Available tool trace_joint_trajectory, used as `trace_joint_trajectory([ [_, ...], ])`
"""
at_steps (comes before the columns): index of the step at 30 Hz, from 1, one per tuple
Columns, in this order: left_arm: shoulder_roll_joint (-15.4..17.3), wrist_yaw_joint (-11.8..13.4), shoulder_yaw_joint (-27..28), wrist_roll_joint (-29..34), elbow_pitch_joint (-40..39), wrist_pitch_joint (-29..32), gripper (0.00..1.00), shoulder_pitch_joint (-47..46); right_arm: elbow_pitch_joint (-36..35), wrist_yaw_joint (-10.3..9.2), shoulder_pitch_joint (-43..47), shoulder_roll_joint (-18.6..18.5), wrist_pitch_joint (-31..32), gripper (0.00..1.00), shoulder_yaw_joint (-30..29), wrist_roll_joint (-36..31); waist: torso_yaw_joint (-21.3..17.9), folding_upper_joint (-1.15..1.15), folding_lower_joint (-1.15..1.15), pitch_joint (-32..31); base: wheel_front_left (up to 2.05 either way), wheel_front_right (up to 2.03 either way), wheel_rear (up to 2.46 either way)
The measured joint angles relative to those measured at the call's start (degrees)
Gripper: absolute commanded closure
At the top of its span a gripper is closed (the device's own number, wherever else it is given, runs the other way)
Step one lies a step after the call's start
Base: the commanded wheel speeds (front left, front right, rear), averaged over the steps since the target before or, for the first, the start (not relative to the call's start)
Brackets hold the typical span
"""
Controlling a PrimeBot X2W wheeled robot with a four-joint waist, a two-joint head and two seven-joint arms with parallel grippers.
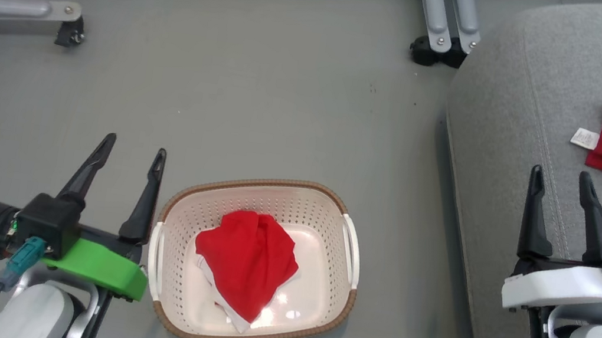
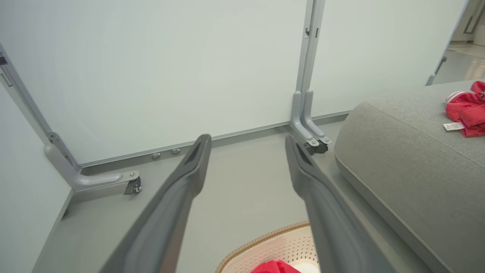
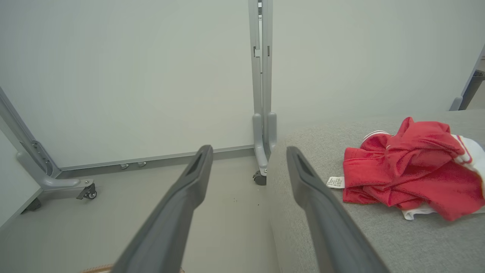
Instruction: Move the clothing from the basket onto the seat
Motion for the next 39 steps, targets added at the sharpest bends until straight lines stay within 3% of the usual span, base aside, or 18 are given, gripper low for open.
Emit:
trace_joint_trajectory([
  [5,-0.65,-0.14,5.42,-0.03,1.25,-0.03,0.00,4.78,-1.67,0.00,3.71,0.01,1.48,0.00,2.14,0.47,2.26,0.00,0.00,-3.52,0.00,0.00,0.00],
  [13,-1.96,-2.61,11.11,0.66,2.02,-0.03,0.00,11.06,-4.77,0.00,8.73,0.00,4.02,0.00,5.04,0.90,4.30,0.00,0.00,-8.90,0.00,0.00,0.00],
  [23,-4.66,-4.92,12.85,3.61,4.15,-0.03,0.00,14.67,-9.51,0.00,13.91,0.00,7.51,0.00,5.98,1.12,5.05,0.00,0.00,-13.06,0.00,0.00,0.00],
  [39,-7.19,-7.27,16.08,6.61,6.77,-0.04,0.00,15.85,-11.65,0.00,15.72,0.01,9.36,0.00,6.56,1.12,4.66,0.00,0.00,-14.01,0.00,0.00,0.00],
])
